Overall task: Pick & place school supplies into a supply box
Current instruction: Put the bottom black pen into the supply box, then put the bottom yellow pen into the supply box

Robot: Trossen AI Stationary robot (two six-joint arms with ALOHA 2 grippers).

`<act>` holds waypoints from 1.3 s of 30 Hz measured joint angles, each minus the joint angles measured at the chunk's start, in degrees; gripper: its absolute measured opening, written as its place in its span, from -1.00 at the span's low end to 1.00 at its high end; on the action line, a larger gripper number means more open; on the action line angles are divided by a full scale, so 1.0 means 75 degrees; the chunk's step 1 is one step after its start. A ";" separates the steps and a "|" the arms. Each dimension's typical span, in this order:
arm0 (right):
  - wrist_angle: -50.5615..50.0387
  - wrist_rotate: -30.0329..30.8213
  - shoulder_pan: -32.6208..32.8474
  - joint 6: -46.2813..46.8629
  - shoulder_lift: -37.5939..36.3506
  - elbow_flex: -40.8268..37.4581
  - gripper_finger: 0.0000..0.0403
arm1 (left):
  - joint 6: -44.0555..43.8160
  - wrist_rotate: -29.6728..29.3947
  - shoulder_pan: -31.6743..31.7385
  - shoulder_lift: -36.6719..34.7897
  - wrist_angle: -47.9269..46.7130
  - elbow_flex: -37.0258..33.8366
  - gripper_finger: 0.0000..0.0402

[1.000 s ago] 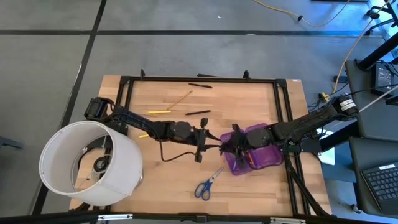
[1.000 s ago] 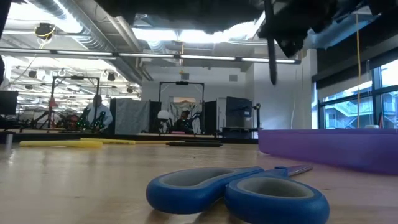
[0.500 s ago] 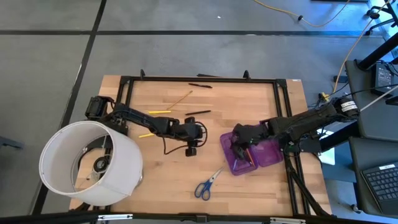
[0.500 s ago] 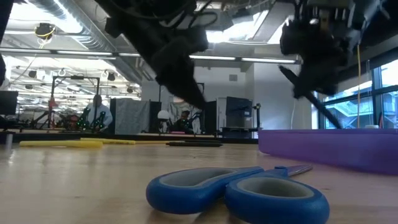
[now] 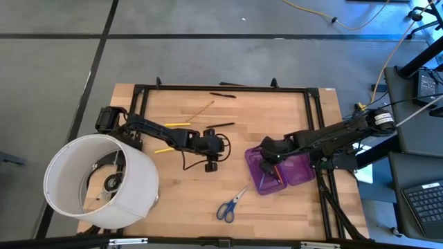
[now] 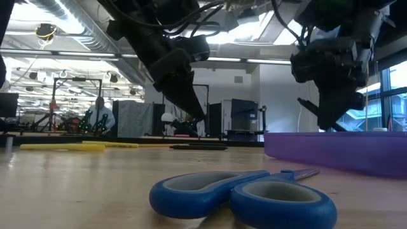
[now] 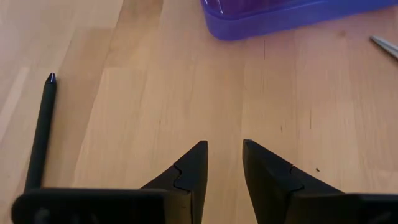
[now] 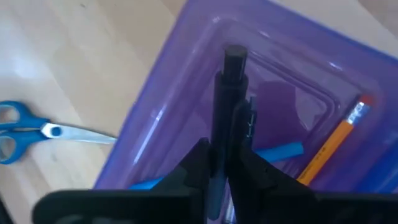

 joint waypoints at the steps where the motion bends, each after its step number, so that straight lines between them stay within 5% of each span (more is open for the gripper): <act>1: -0.0001 -0.0061 0.0000 -0.0003 0.0090 0.0000 -0.79 | 0.0003 0.0000 0.0000 0.0000 0.0000 0.0000 -0.54; 39: 0.0052 -0.0298 0.0006 0.0061 0.0754 0.0000 -0.46 | -0.0010 0.0006 -0.0017 0.0002 -0.0572 0.0000 -0.57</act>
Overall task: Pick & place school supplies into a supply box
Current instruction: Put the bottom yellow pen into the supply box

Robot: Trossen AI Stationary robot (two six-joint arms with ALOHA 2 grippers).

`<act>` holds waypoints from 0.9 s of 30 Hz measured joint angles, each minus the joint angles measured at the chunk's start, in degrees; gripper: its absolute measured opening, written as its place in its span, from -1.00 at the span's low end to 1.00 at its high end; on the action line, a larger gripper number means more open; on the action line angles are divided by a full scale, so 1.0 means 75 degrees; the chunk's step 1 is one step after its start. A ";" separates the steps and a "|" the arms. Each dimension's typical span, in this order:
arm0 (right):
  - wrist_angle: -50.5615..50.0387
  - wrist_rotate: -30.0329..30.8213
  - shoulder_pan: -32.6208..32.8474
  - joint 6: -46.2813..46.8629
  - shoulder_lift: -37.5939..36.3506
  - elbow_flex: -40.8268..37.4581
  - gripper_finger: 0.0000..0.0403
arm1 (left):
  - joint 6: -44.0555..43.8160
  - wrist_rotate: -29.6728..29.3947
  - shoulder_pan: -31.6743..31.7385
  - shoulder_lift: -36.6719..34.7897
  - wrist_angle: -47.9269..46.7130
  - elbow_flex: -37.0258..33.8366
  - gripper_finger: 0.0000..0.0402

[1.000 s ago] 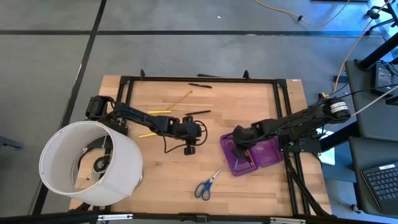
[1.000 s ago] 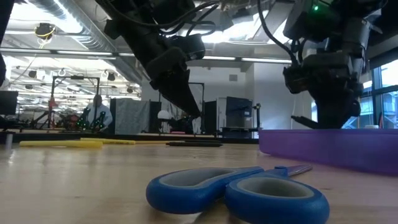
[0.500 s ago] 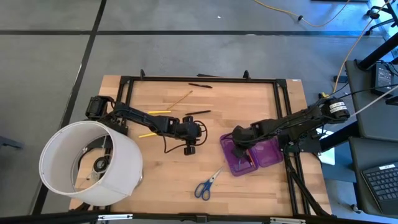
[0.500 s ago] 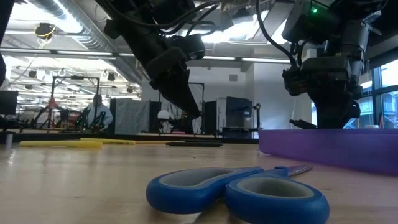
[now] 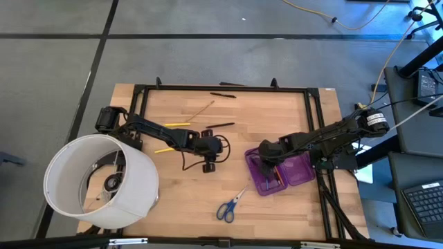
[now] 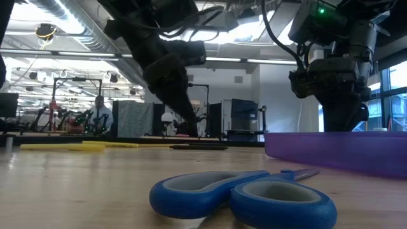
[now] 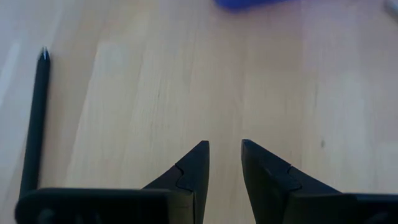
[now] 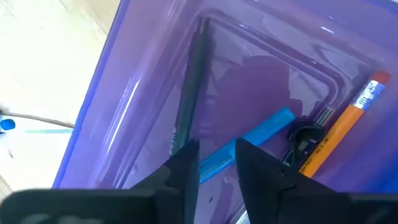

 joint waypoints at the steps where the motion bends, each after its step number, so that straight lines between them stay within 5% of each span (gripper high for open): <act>1: 0.0000 -0.0106 -0.0003 -0.0009 0.0000 0.0000 -0.46 | -0.0040 0.0000 0.0000 0.0000 -0.0164 0.0000 -0.57; 13: 0.0052 -0.1051 0.0015 0.0176 0.0000 0.0000 -0.44 | -0.0748 0.0003 -0.0003 0.0000 -0.1358 0.0000 -0.57; 20: 0.0057 -0.1051 0.0015 0.0144 0.0000 -0.0003 -0.44 | -0.1201 -0.0047 -0.0006 0.0000 -0.3249 0.0000 -0.57; 27: 0.0061 -0.1046 0.0010 -0.0048 0.0000 -0.0003 -0.44 | -0.1888 -0.1066 0.0000 0.0000 -0.4718 -0.0003 -0.57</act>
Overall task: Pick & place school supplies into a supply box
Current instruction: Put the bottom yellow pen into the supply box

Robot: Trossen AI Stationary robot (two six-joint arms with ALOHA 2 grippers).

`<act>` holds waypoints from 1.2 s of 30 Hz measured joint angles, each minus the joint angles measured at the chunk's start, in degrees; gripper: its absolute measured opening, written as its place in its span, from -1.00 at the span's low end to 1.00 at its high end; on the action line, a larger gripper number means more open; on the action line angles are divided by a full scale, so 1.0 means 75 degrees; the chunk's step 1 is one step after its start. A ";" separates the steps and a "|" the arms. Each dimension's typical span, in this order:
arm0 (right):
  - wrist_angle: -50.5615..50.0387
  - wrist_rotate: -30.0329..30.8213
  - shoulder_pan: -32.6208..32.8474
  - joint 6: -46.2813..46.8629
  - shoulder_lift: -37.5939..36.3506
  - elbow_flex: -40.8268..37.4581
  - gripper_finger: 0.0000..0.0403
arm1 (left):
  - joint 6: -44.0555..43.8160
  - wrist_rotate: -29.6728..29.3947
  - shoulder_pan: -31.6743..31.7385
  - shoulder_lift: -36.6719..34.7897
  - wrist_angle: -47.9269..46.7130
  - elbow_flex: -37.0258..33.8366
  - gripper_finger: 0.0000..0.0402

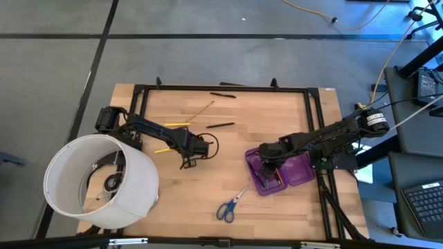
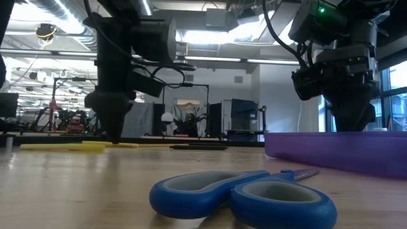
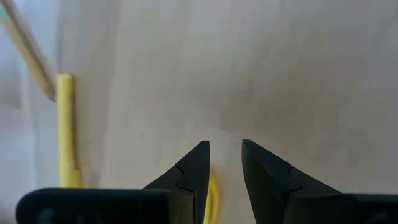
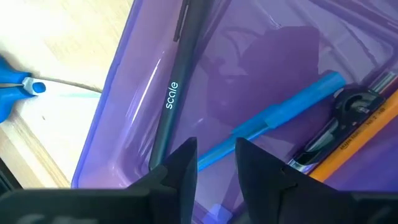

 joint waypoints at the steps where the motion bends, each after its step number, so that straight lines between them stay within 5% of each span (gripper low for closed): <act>1: 0.0003 0.0015 -0.0001 -0.0006 0.0000 0.0000 -0.44 | 0.0126 -0.0116 0.0000 0.0000 0.0019 0.0000 -0.57; 10: 0.0002 0.0051 0.0002 -0.0186 0.0000 0.0000 -0.44 | 0.0318 -0.0284 0.0000 0.0000 0.0237 0.0000 -0.54; 21: 0.0002 0.0056 0.0002 -0.0373 0.0000 0.0000 -0.44 | -0.0042 0.0438 0.0000 0.0000 0.0236 0.0000 -0.08; 36: 0.0003 0.0059 0.0002 -0.0438 0.0000 0.0000 -0.44 | -0.0435 0.0920 0.0975 0.0000 -0.0127 0.0000 -0.11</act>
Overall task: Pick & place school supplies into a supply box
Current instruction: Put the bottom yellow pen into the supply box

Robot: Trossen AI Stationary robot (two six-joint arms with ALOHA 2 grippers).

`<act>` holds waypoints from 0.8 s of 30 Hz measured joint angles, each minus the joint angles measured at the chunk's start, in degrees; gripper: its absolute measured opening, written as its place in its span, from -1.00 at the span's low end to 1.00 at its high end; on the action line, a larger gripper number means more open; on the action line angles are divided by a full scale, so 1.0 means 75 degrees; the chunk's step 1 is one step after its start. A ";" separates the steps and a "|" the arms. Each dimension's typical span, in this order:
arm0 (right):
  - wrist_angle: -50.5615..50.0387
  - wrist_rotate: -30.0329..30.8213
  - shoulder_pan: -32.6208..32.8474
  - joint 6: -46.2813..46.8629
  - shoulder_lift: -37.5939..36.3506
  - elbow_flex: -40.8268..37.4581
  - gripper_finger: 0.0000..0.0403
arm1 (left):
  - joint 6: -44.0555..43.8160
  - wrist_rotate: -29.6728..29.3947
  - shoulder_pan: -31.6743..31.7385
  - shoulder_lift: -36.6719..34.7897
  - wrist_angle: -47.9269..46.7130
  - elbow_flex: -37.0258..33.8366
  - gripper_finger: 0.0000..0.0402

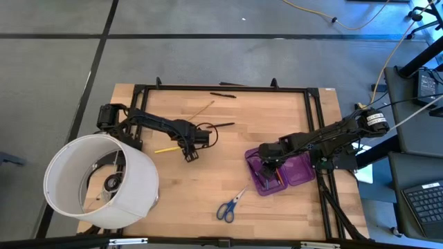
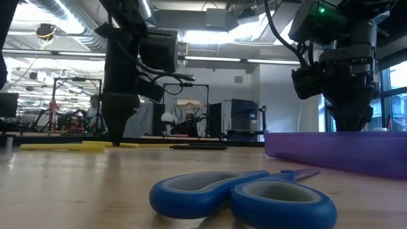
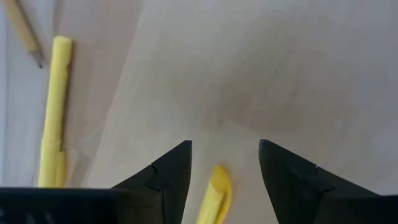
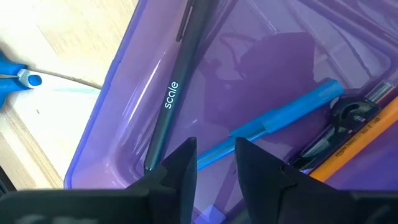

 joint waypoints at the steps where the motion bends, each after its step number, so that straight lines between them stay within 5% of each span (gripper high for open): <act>1: 0.0000 0.0000 0.0000 -0.0001 0.0000 0.0000 -0.44 | 0.0004 0.0015 0.0065 0.0000 -0.0079 0.0000 -0.11; 10: -0.0003 0.0000 0.0000 -0.0192 0.0000 0.0000 -0.44 | -0.0191 0.0230 0.0383 0.0000 -0.0906 -0.0005 -0.12; 24: 0.0008 0.0003 0.0000 -0.0184 0.0000 0.0000 -0.44 | 0.0158 0.1015 0.0383 -0.0037 -0.0550 -0.0799 -0.20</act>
